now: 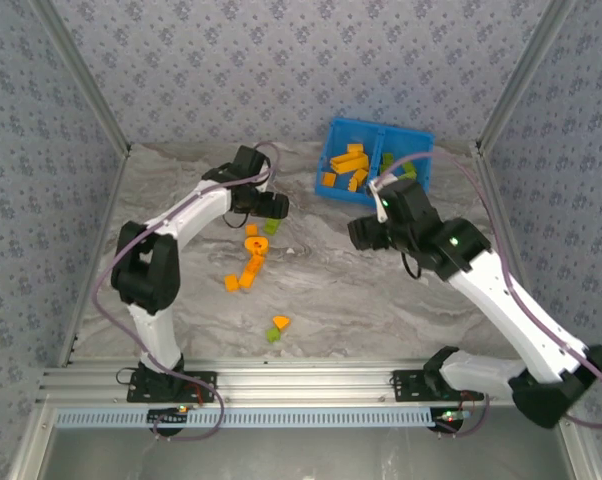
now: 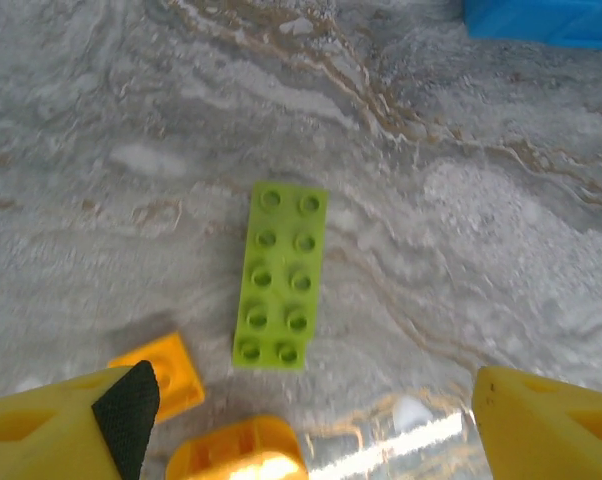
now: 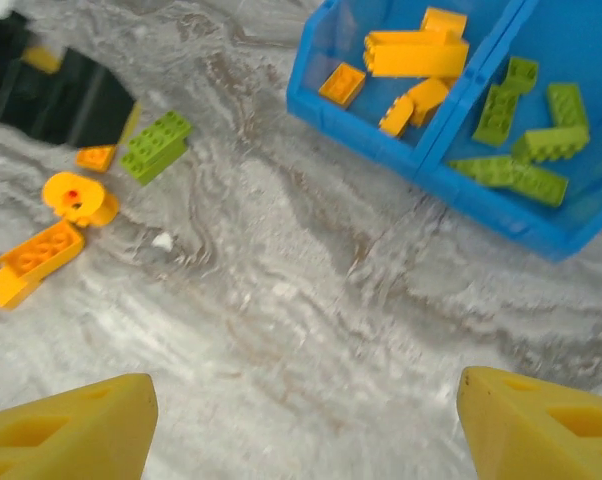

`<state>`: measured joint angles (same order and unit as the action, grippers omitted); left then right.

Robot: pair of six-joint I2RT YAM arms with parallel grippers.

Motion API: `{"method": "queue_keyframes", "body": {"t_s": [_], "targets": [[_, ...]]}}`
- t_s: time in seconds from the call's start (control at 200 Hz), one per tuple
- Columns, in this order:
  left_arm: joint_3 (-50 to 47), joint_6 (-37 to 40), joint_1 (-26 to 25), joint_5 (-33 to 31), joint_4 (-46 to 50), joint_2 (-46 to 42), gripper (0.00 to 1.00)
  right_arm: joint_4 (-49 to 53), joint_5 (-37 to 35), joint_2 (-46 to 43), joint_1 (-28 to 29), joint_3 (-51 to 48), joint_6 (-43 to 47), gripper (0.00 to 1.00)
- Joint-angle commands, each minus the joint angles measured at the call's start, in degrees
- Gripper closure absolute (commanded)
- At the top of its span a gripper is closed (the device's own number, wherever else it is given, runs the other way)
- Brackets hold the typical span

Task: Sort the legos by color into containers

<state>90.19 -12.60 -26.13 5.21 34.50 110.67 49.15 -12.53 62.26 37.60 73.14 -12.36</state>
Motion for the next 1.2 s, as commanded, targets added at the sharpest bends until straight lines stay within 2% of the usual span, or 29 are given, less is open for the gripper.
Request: {"method": "queue_keyframes", "body": {"t_s": [0.0, 0.11, 0.415, 0.515, 0.63, 0.794, 0.879, 0.954, 1.074, 1.194], "targets": [[5.65, 2.63, 0.12, -1.07, 0.56, 5.05, 0.25, 2.48, 0.5, -6.07, 0.63, -4.28, -6.83, 0.16], [9.88, 4.15, -0.46, -1.82, 1.86, 10.34, 0.34, 4.72, -3.2, -10.05, 0.43, -7.87, -8.8, 0.12], [11.56, 6.26, -1.9, -8.75, 2.77, 16.4, 0.37, 6.55, -3.83, -11.57, 0.12, -8.46, -9.14, 0.11], [10.8, 6.18, -1.95, -8.38, 2.86, 16.86, 0.44, 5.88, -3.63, -11.56, 0.1, -8.89, -9.22, 0.11], [9.29, 5.18, -2.14, -7.31, 2.6, 16.21, 0.59, 5.81, -4.03, -11.61, 0.17, -8.92, -9.65, 0.11], [7.2, 2.68, -3.4, -3.52, 0.65, 11.16, 0.72, 6.54, -5.36, -12.2, 0.1, -7.74, -11.41, 0.11], [6.65, 0.35, -5.35, 0.9, -1.51, 7.78, 0.73, 6.96, -6.51, -13.0, 0.11, -6.56, -13.01, 0.11], [6.36, -1.76, -8.22, 2.28, -4.79, 4.74, 0.73, 7.08, -7.77, -14.31, 0.02, -5.88, -14.64, 0.11], [9.15, -2.91, -13.94, 2.22, -10.83, 2.95, 0.74, 7.01, -10.17, -17.23, 0.09, -5.87, -17.47, 0.11], [16.21, -0.23, -18.79, 0.35, -16.59, 6.85, 0.73, 7.87, -13.36, -20.5, 0.08, -6.64, -20.57, 0.11]]}}
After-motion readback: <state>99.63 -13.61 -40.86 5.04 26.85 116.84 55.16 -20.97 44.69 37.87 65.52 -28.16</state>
